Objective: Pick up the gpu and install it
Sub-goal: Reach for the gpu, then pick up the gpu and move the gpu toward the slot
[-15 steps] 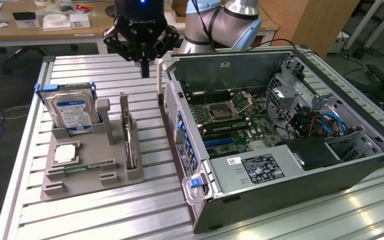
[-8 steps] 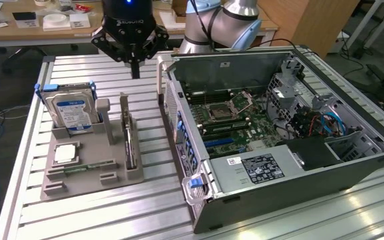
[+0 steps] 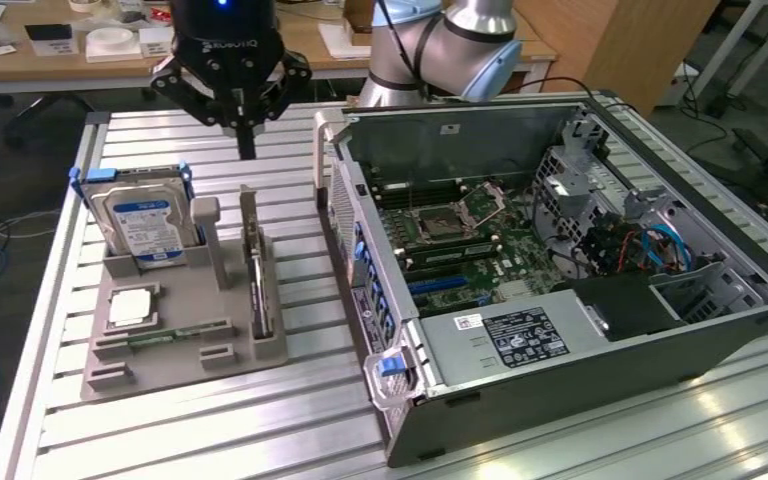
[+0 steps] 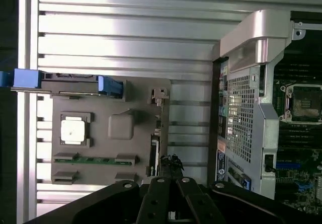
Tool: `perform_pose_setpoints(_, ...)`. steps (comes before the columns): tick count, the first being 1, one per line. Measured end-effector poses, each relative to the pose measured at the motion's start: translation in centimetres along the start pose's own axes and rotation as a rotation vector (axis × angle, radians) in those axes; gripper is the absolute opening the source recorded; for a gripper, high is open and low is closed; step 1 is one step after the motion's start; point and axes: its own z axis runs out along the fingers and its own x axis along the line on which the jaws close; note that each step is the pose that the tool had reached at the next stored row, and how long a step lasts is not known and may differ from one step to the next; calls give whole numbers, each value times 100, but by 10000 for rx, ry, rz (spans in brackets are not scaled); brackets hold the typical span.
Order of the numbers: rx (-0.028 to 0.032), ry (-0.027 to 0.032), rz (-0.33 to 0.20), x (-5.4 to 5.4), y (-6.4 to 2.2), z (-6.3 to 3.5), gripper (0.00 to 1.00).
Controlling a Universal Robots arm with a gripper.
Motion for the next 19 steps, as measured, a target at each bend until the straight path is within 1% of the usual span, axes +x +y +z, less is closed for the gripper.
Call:
perform_pose_setpoints(9, 0, 1, -5, 282, 5, -5, 11)
perform_pose_setpoints(10, 1, 1, -5, 297, 5, -5, 11)
perform_pose_setpoints(19, 1, 1, -7, 298, 5, -5, 11)
